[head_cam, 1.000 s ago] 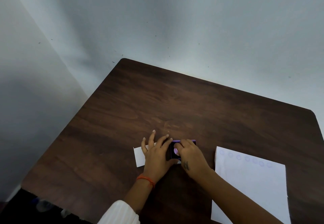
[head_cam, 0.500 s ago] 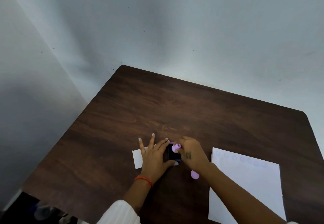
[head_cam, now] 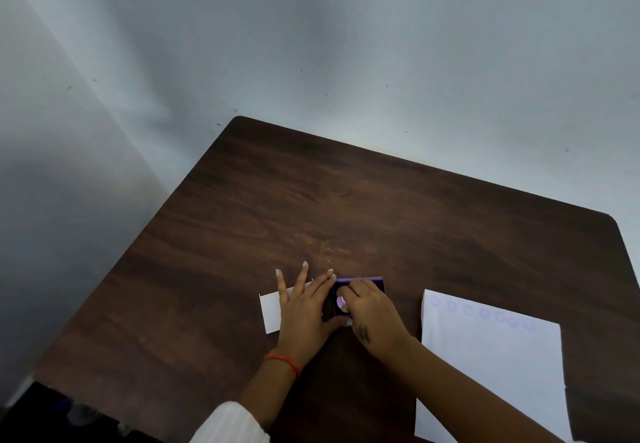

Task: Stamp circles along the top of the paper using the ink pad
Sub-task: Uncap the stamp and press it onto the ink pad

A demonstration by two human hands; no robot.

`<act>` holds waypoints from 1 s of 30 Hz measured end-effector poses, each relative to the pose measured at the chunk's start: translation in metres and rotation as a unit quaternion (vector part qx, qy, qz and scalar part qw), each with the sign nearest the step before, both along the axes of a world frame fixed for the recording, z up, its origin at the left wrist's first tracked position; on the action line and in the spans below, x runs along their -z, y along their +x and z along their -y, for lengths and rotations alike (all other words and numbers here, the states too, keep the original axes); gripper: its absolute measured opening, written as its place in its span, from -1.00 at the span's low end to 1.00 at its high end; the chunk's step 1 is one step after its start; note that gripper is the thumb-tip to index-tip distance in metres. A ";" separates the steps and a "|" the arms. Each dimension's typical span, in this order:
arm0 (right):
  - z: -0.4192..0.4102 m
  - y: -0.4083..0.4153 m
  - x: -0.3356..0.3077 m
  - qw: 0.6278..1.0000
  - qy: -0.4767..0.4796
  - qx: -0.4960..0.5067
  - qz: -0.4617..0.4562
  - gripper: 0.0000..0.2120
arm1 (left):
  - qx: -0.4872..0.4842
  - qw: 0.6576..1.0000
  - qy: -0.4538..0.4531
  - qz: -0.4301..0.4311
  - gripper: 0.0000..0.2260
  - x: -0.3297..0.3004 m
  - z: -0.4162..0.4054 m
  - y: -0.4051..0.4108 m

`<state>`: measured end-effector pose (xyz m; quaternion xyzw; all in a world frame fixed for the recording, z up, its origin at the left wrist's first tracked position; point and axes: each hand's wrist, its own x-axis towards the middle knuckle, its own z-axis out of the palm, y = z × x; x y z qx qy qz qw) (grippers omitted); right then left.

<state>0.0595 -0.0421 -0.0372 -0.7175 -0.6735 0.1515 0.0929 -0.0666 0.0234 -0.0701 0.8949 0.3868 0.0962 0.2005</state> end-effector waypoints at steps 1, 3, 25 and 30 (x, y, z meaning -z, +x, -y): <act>0.001 0.000 0.002 1.000 0.010 -0.002 -0.002 -0.68 | -0.001 1.000 -0.003 0.010 -0.34 0.001 0.000 0.000; 0.003 0.000 0.003 1.000 0.028 -0.004 -0.008 -0.70 | -0.005 1.000 -0.009 0.024 -0.34 0.002 0.000 0.000; -0.014 0.006 -0.007 1.000 0.017 0.013 0.013 -0.70 | -0.007 0.999 -0.015 0.031 -0.31 0.002 -0.001 -0.001; -0.008 0.004 -0.009 0.997 0.015 -0.023 0.067 -0.59 | -0.004 0.999 -0.019 0.031 -0.31 0.005 -0.002 -0.001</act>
